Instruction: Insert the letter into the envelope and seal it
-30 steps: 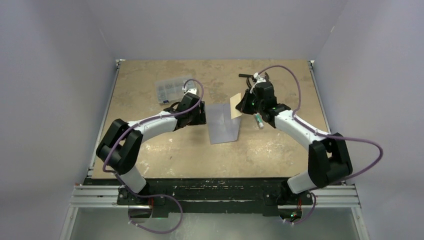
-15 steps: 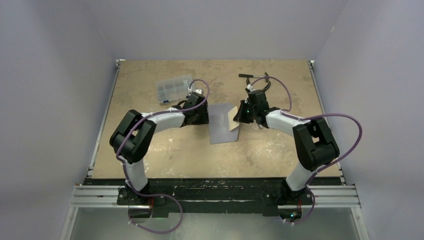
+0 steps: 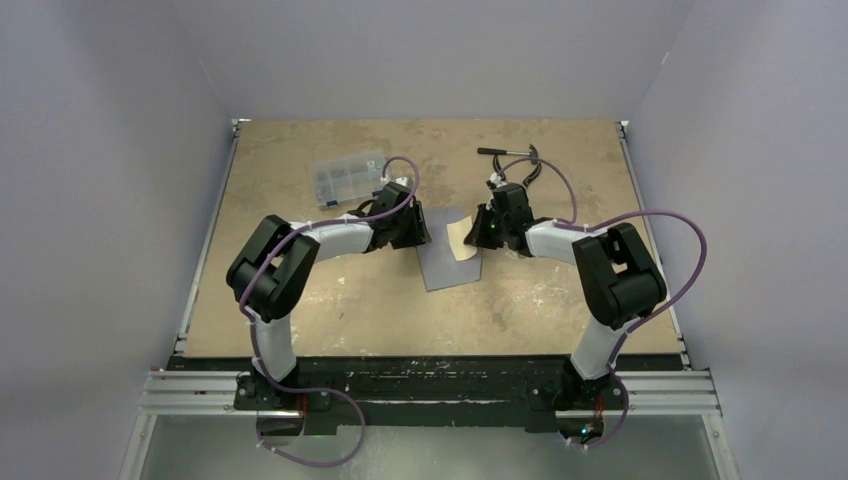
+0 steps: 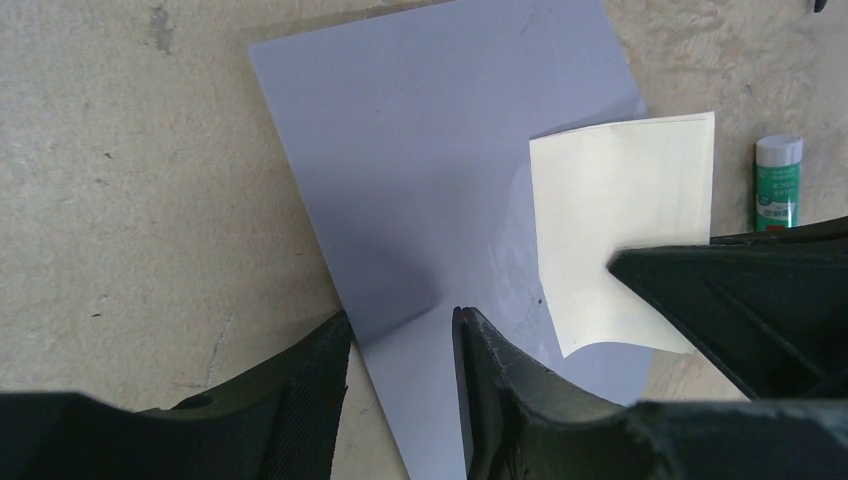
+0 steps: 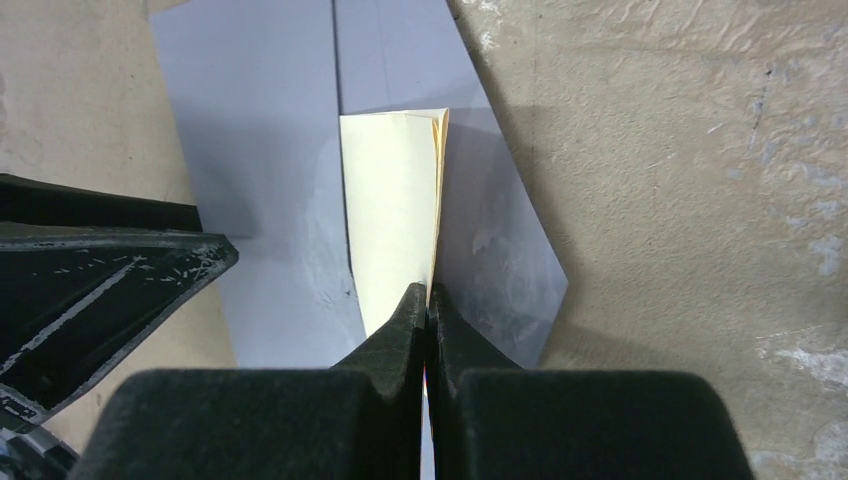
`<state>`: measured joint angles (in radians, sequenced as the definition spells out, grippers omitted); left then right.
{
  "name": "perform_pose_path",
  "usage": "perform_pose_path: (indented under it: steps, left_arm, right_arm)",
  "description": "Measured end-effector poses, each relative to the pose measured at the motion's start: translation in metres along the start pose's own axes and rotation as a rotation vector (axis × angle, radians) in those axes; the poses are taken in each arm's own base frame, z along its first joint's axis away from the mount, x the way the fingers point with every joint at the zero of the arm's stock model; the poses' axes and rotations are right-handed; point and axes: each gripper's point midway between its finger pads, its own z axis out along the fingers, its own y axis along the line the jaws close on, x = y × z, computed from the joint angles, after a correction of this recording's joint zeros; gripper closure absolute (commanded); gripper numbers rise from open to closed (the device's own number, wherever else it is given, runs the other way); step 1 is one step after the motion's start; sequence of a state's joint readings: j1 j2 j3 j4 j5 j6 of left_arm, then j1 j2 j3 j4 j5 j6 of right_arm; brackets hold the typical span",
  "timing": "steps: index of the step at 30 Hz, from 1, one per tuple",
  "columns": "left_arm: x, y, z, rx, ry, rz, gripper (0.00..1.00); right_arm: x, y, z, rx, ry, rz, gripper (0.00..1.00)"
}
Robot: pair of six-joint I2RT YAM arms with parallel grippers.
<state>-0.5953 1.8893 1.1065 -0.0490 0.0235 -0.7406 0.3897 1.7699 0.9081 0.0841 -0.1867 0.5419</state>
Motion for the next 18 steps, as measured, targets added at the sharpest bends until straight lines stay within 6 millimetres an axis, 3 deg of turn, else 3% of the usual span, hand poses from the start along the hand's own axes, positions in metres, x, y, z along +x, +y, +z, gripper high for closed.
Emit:
perform_pose_path:
  steps: [11,18]
  left_arm:
    - [0.003,-0.006,0.002,0.038,0.012,-0.009,0.59]
    - [0.004,-0.010,0.003,0.059,0.017,-0.018,0.59]
  right_arm:
    - [0.004,0.004,0.002,-0.021,0.015,-0.002,1.00]
    - [0.014,0.019,0.005,-0.089,0.051,-0.021,1.00]
